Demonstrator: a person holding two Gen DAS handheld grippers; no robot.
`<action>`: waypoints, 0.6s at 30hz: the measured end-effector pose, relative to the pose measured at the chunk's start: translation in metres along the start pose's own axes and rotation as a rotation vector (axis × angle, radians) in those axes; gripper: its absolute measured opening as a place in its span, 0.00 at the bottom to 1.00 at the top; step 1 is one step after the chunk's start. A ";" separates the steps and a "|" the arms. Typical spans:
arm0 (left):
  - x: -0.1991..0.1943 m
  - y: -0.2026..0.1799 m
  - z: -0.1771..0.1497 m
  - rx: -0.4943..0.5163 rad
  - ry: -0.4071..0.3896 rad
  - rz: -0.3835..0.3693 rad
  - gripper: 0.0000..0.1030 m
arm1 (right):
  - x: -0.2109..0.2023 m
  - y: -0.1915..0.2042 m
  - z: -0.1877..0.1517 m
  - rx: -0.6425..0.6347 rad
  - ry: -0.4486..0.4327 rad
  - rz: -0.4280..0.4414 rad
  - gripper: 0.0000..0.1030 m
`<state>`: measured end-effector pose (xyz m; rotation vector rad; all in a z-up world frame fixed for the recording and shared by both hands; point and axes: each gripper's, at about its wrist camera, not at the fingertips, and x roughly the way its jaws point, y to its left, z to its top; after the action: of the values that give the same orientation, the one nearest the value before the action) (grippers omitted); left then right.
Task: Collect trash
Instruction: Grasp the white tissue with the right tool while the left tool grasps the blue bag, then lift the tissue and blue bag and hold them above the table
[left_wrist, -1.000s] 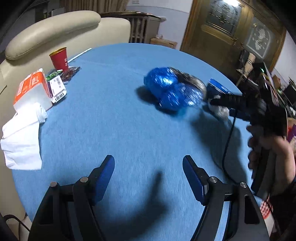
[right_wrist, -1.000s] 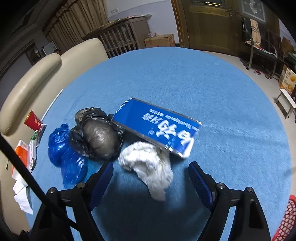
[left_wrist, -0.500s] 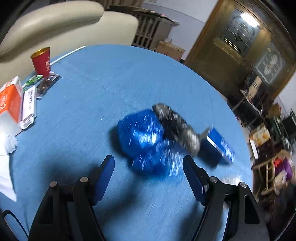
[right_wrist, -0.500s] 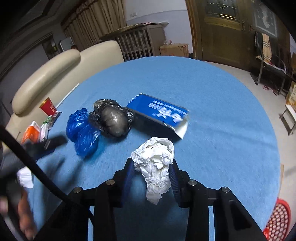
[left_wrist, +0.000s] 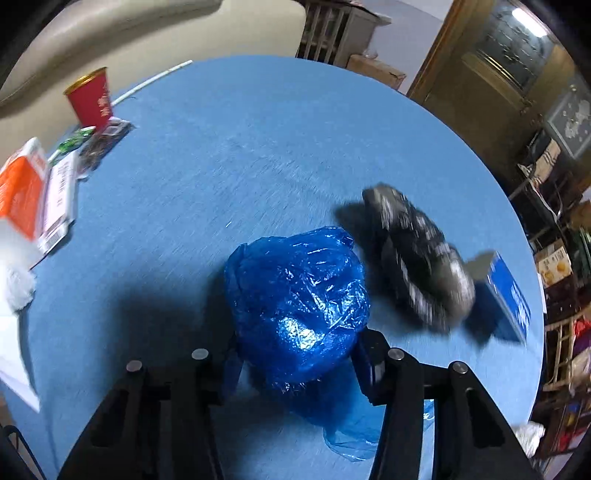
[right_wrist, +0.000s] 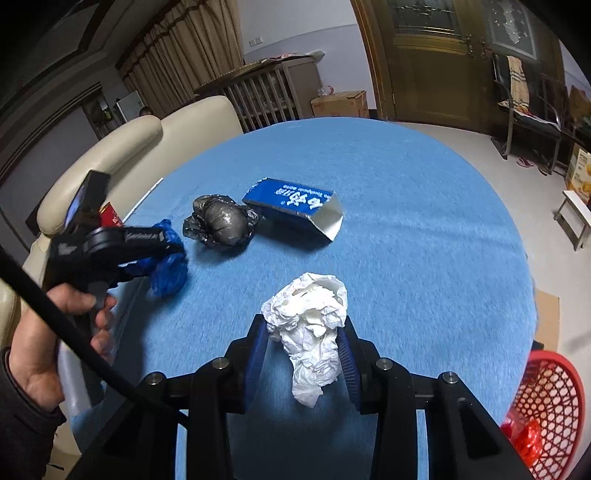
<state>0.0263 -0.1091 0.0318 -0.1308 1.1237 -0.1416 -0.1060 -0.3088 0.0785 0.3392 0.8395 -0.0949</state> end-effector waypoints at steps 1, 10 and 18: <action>-0.006 0.001 -0.008 0.021 -0.013 0.011 0.51 | -0.002 0.000 -0.003 0.004 -0.001 0.003 0.39; -0.056 0.003 -0.096 0.153 -0.061 0.046 0.51 | -0.025 0.010 -0.038 0.012 -0.010 0.009 0.39; -0.088 -0.008 -0.142 0.220 -0.098 0.041 0.51 | -0.048 0.013 -0.062 0.000 -0.024 -0.013 0.39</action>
<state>-0.1394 -0.1056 0.0504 0.0804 1.0058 -0.2186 -0.1796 -0.2786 0.0793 0.3323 0.8184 -0.1107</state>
